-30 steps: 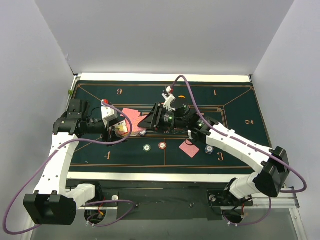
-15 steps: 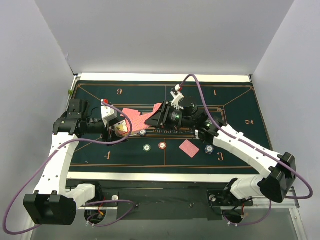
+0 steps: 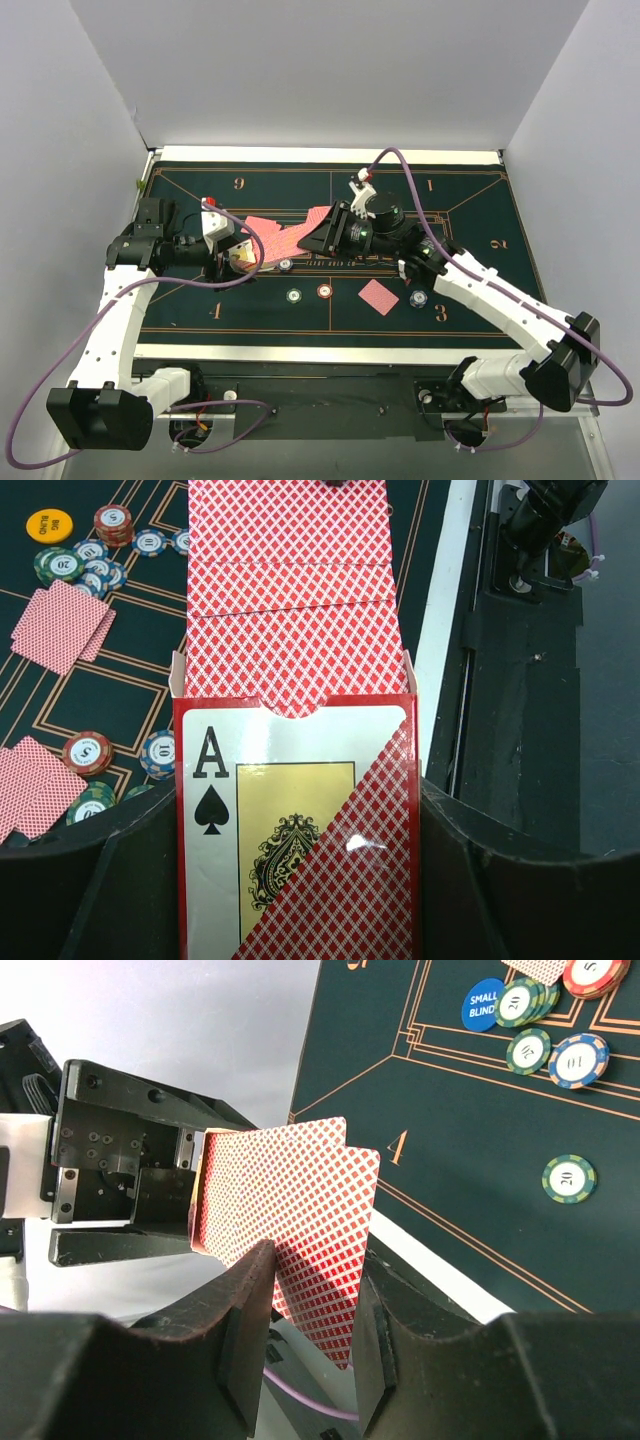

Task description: Distribute texas hold em gaming equipment

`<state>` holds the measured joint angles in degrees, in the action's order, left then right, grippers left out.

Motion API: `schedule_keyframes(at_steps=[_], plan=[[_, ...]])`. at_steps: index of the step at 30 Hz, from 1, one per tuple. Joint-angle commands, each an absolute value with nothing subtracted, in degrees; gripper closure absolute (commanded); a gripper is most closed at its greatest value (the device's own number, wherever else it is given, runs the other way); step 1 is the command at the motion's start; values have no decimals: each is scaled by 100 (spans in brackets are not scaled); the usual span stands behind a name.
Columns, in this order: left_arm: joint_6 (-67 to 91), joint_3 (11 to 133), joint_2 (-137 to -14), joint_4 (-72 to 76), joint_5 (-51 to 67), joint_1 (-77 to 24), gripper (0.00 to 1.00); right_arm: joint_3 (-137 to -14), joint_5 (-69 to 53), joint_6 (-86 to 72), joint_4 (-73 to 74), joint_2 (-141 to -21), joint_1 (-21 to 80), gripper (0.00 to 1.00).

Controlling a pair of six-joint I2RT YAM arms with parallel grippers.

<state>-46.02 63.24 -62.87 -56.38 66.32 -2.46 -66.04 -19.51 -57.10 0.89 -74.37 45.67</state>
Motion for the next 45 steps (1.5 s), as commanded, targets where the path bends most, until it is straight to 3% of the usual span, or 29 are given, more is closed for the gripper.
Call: schedule_keyframes(at_steps=[1,7,15,30,45], plan=[[-4509,6442,-6187,-5353,7058,-202,100,-6706,-1819,-5476,272,-7163,4535,69],[-4351,6416,-6196,-5195,7119,-202,100,-6654,-1916,-5493,308,-7032,4535,64],[-4289,6363,-6205,-5089,7128,-202,100,-6539,-2030,-5651,202,-6882,4535,66],[-4263,6337,-6205,-5027,7119,-202,100,-6513,-2039,-5704,176,-6689,4535,89],[-4245,6346,-6231,-5001,7128,-202,100,-6355,-2188,-5783,123,-6337,4535,92]])
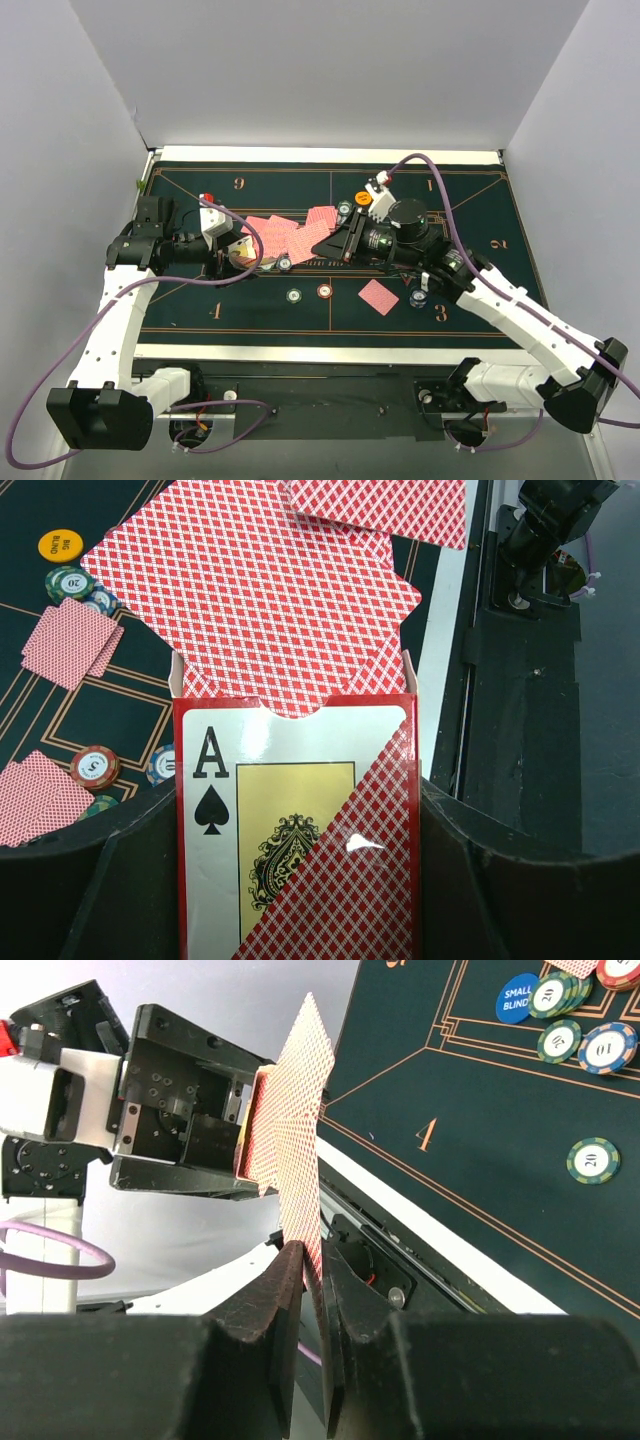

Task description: Distribute texas hold em gaming equipment

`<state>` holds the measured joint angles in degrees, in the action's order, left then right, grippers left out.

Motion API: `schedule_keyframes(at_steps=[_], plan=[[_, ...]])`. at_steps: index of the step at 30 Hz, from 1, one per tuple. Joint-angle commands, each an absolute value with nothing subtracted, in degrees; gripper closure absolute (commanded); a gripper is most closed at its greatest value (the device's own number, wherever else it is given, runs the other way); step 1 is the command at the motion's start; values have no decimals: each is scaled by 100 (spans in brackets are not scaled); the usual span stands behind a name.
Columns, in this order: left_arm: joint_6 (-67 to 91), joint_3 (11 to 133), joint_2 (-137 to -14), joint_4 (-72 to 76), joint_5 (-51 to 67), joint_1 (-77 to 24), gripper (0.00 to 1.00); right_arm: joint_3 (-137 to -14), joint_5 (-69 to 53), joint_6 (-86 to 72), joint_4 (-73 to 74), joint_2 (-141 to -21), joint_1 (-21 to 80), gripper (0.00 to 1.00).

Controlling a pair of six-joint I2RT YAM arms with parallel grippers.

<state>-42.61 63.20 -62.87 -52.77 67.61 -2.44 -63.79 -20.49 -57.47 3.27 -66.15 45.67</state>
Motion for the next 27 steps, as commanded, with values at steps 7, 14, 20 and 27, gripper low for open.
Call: schedule_keyframes(at_steps=[7,14,20,27], plan=[[-4228,6363,-6231,-4992,7067,-202,100,-6354,-2276,-5818,254,-6056,4421,94],[-4306,6390,-6231,-5054,7058,-202,100,-5653,-2390,-5633,1028,-5371,3631,100],[-4333,6407,-6231,-5089,7031,-202,100,-4598,-2277,-5449,1002,-5229,3244,100],[-4394,6434,-6223,-5177,6996,-202,100,-3534,-1996,-5168,467,-5913,2699,100]])
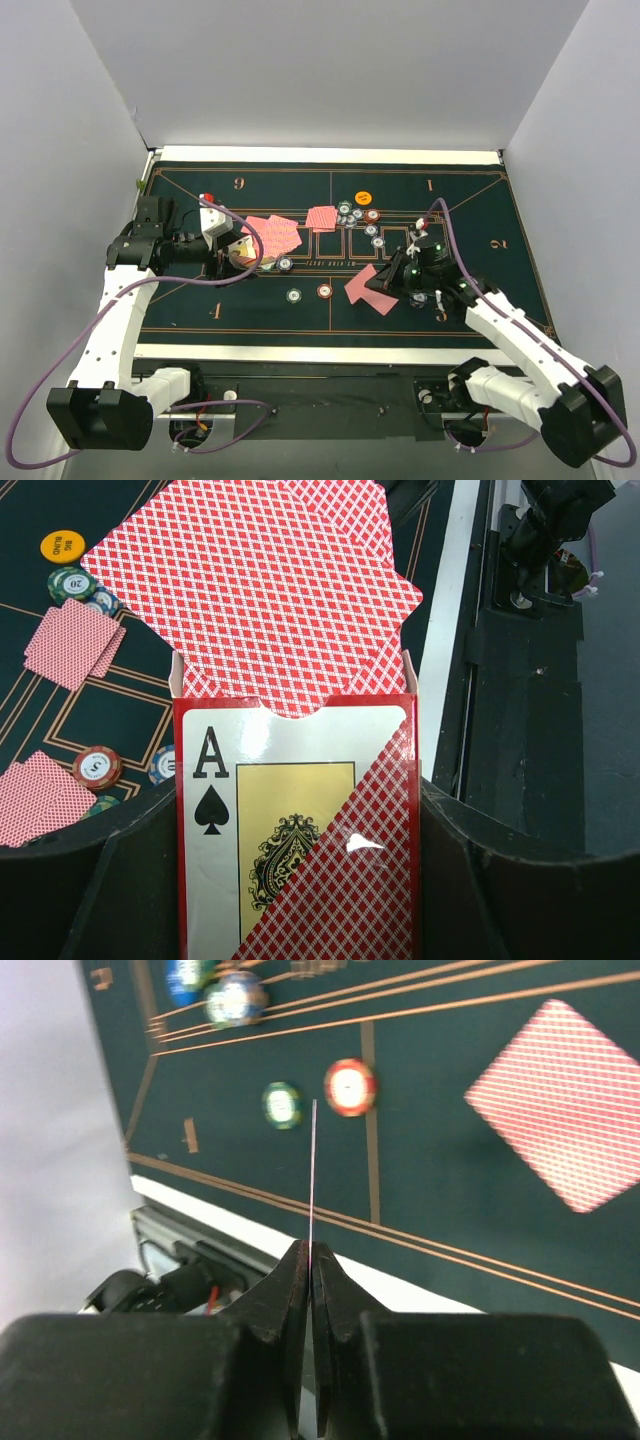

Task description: Distribute texas hold em gaming equipment

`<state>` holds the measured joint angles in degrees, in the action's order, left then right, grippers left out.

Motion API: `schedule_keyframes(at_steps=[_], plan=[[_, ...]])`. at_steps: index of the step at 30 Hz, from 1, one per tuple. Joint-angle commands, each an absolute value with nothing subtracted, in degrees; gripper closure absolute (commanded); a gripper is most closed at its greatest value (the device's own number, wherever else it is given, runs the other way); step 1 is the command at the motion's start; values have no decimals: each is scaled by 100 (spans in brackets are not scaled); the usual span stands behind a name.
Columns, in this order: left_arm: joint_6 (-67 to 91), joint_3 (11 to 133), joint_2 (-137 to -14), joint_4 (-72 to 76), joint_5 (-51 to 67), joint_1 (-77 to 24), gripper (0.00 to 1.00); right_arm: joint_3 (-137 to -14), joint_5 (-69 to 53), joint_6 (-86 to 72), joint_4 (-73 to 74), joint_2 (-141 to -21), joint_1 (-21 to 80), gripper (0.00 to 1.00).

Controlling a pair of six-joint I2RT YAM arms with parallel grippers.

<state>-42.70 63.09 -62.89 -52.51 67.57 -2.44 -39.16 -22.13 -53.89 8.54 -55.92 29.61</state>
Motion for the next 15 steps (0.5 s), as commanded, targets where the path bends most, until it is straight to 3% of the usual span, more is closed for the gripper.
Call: schedule_keyframes(at_steps=[1,8,12,14,15], plan=[[-4412,6442,-6214,-5220,6987,-202,100,-3359,-1978,-5194,196,-5993,2672,100],[-4587,6486,-6223,-5405,6952,-202,100,-3032,-1258,-5063,-106,-6732,2487,100],[-4702,6478,-6196,-5537,6935,-202,100,-3076,-819,-4966,754,-6741,2478,100],[-4728,6460,-6188,-5546,6935,-202,100,-3041,-686,-4966,1141,-6636,2479,96],[-4737,6460,-6187,-5546,6935,-202,100,-3032,-607,-4983,1230,-6557,2479,89]])
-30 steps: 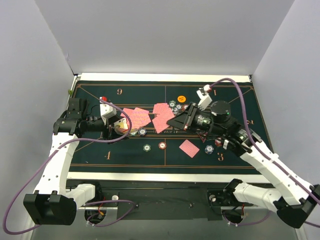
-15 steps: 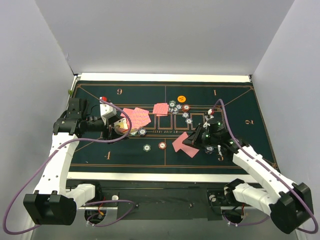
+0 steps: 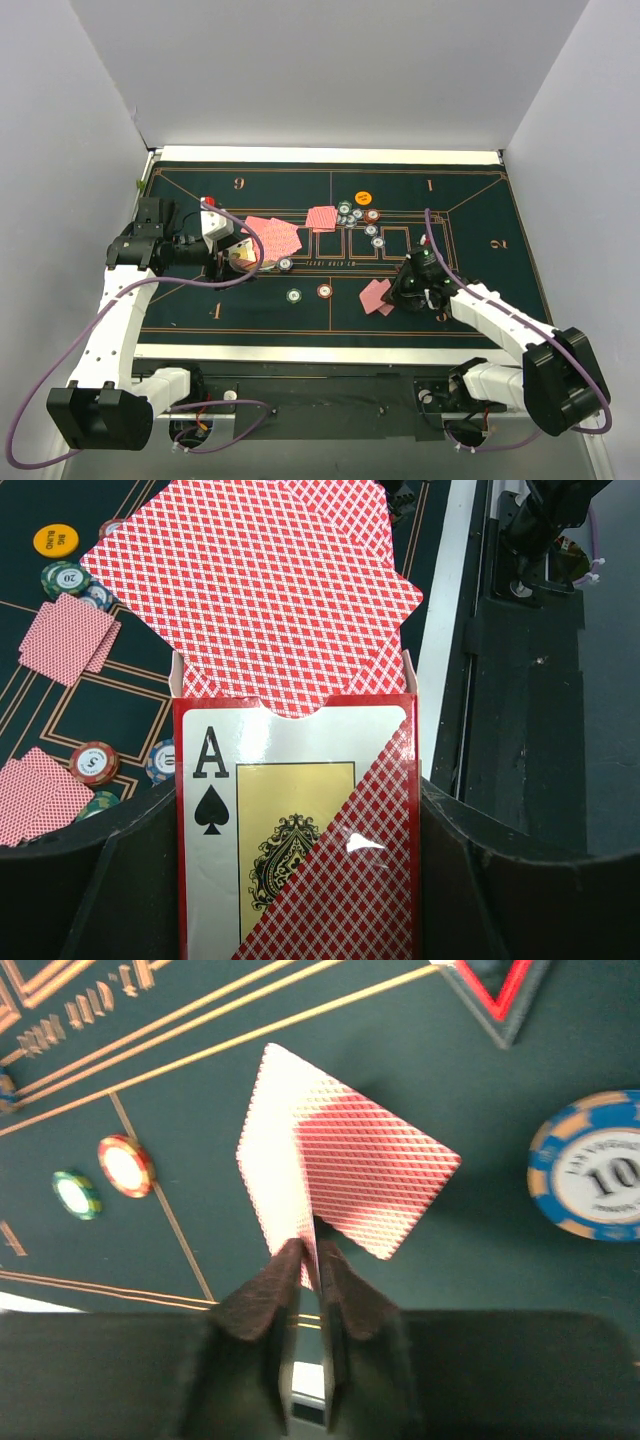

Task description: Distribute texas hold em gaming equipment

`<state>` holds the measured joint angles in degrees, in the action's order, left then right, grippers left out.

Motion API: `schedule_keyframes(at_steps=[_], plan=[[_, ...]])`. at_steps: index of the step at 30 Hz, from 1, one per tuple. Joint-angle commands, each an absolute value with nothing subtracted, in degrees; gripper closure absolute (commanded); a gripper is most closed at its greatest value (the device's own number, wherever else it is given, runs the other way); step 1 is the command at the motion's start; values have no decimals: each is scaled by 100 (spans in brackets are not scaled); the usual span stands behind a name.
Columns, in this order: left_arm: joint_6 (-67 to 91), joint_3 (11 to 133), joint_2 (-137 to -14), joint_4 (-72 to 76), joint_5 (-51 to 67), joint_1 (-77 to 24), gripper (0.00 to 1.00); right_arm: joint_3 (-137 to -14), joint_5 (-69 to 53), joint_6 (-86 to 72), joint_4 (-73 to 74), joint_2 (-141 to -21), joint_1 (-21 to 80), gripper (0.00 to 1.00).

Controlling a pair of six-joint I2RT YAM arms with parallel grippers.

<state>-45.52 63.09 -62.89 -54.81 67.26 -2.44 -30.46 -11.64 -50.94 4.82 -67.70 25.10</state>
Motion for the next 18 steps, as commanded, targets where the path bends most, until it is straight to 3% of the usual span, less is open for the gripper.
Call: schedule_keyframes(at_steps=[1,5,11,18], plan=[[-4729,6451,-6187,-5546,6935,-202,100,-3032,-563,-5009,1422,-6496,2470,86],[-4781,6460,-6179,-5581,6935,-202,100,-3172,-571,-5036,1993,-6144,2479,56],[-4808,6442,-6170,-5607,6943,-202,100,-4164,-1124,-5194,2206,-5265,2513,36],[-4825,6442,-6161,-5660,6926,-202,100,-6017,-1626,-5440,1628,-5817,3329,18]])
